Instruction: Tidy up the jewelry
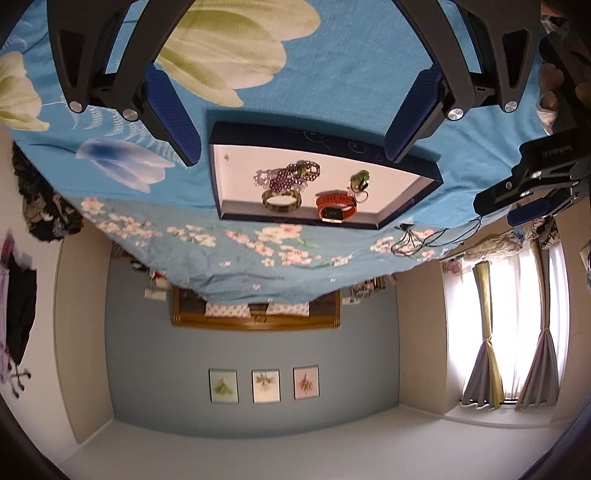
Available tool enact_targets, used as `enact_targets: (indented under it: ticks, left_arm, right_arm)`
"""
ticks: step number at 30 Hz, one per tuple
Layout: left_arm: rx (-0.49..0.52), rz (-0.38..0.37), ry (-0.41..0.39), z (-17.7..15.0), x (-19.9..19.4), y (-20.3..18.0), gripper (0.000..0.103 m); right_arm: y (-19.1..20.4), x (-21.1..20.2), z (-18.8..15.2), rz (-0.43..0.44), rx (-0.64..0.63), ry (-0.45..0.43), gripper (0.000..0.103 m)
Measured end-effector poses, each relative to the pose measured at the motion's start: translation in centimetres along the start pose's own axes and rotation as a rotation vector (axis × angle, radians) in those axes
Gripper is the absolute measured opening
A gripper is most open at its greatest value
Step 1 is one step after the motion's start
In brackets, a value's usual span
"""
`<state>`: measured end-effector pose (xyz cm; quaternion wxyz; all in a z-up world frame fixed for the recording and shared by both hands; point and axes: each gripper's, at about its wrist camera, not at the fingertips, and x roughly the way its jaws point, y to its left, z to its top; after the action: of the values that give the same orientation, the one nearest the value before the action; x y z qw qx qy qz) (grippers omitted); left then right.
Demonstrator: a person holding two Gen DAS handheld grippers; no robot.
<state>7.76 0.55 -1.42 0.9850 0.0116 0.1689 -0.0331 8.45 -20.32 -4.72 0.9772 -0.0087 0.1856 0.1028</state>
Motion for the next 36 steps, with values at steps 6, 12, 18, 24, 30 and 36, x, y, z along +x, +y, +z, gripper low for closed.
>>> enact_targets:
  ticks: [6,12,18,24,30,36]
  left_arm:
    - [-0.006,0.019,-0.061,-0.1,-3.2,-0.1,0.097]
    - [-0.005,0.033,-0.102,-0.3,-5.1,-0.4,0.097]
    - [0.002,0.038,-0.123,-0.3,-6.0,-1.2,0.097]
    - [0.001,0.034,-0.136,-0.1,-6.8,-1.4,0.097]
    - [0.007,0.037,-0.144,-0.2,-7.1,-1.7,0.097]
    - [0.008,0.036,-0.151,-0.3,-7.3,-1.9,0.097]
  right_arm:
    - [0.9,-1.3,-0.5,-0.004,-0.009,-0.018,0.096]
    - [0.8,-2.8,-0.3,-0.003,0.015,-0.074,0.096]
    - [0.9,-3.5,-0.2,-0.010,0.010,-0.092,0.096]
    - [0.8,-3.9,-0.2,-0.015,0.011,-0.103,0.096]
    - [0.8,-4.1,-0.1,-0.014,0.011,-0.104,0.096]
    - [0.8,-4.1,-0.1,-0.012,0.015,-0.102,0.096]
